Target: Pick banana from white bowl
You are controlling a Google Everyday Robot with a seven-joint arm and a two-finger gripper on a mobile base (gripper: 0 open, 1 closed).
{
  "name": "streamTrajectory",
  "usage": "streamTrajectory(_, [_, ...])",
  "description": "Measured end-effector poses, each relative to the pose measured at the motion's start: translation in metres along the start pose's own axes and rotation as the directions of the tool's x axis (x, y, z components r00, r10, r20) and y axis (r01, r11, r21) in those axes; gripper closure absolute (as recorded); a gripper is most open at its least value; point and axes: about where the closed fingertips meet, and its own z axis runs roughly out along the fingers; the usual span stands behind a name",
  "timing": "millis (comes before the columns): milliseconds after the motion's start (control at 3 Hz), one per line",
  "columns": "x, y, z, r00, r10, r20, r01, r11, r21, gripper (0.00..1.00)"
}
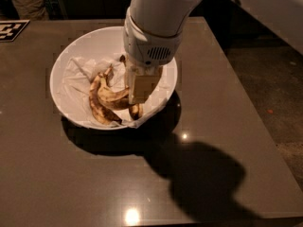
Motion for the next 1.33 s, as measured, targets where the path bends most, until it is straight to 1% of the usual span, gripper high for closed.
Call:
streamTrajectory(333, [-0.001,0.014,-0.019,0.997,-0.008,0.075,0.004,0.9988,0.049,1.00])
streamTrajectory(667, [-0.001,0.041,-0.046,0.988,-0.023,0.153,0.005,0.9931,0.117,1.00])
streamTrajectory(1000, [0.002,0.076,-0.072,0.981,0.010,0.193,-0.047,0.9814,0.186,1.00])
streamTrajectory(1333, [0.002,0.085,-0.080,0.981,0.021,0.195,-0.061,0.9775,0.202,1.00])
